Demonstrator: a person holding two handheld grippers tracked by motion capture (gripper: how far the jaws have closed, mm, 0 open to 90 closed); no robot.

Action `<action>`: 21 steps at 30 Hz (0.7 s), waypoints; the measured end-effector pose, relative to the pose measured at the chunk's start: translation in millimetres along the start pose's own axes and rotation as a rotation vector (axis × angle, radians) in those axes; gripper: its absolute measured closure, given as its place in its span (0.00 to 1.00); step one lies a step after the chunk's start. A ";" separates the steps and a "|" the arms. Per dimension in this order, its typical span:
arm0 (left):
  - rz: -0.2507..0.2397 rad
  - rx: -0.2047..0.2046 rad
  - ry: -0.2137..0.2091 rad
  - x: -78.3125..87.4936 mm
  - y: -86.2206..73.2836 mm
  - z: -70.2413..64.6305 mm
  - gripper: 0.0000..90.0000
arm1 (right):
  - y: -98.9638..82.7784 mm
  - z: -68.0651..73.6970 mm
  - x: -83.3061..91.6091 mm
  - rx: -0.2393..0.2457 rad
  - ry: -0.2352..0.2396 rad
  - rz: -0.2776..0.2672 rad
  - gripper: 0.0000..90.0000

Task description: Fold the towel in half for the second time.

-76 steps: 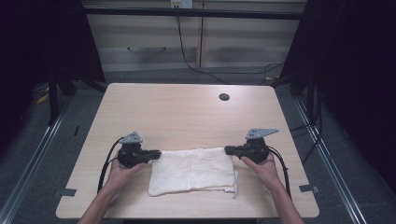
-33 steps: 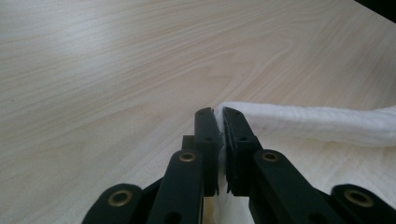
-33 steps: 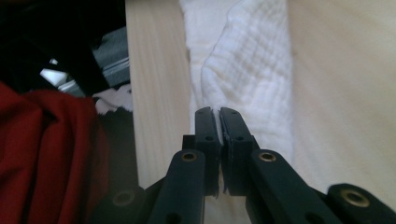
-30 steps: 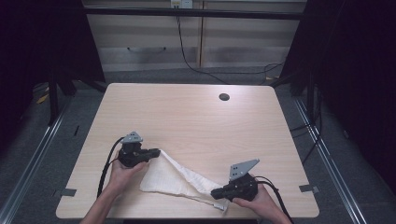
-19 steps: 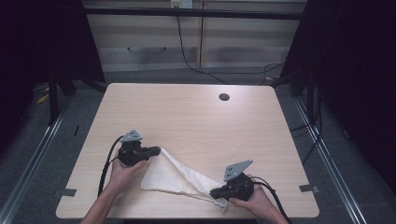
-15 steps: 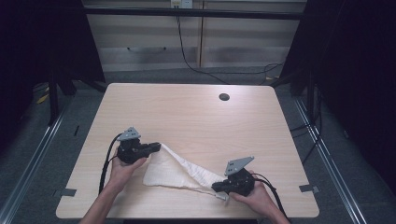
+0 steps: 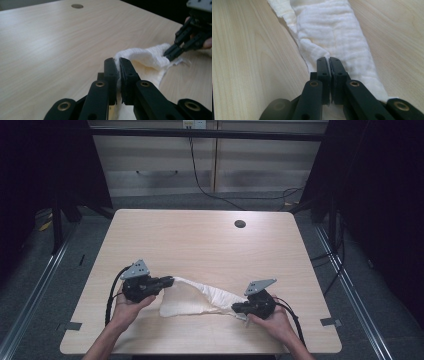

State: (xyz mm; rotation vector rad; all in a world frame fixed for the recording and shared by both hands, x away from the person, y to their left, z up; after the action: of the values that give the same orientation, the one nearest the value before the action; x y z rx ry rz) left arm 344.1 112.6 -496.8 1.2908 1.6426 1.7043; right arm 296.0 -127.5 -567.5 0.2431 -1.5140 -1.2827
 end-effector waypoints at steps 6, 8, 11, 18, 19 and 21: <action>0.071 -0.029 -0.031 8.6 -24.2 -11.6 0.94 | -0.1 -0.9 0.1 -0.010 -0.007 -0.005 0.98; 0.103 -0.037 -0.040 11.4 -31.2 -13.7 0.94 | 0.1 -0.4 -0.3 -0.011 -0.001 -0.011 0.98; 0.121 -0.023 -0.052 12.6 -39.7 -15.7 0.94 | -0.2 -1.1 0.0 -0.010 -0.007 -0.008 0.98; 0.185 -0.019 -0.109 10.4 -61.6 -31.7 0.94 | -0.6 -1.0 0.5 -0.017 -0.005 -0.010 0.98; 0.209 -0.034 -0.113 9.7 -66.7 -33.5 0.94 | -0.6 -0.9 0.5 -0.018 -0.006 -0.010 0.98; 0.239 -0.051 -0.107 7.7 -74.2 -33.8 0.94 | -0.3 -1.0 0.5 -0.008 -0.009 -0.009 0.98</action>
State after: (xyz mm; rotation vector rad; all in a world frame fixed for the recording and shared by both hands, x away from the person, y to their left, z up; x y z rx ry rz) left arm 291.2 115.7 -559.3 1.5769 1.4228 1.7639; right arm 296.5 -128.5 -567.6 0.2398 -1.5173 -1.2984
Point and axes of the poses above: each handheld gripper's, and its own axes: x roughly backward along the jaws, y roughly out of its top, z roughly to its left, the point moved 10 cm from there along -x, roughly forward along the jaws, and after that the axes turned 11 degrees about -z, right-handed, at the moved point
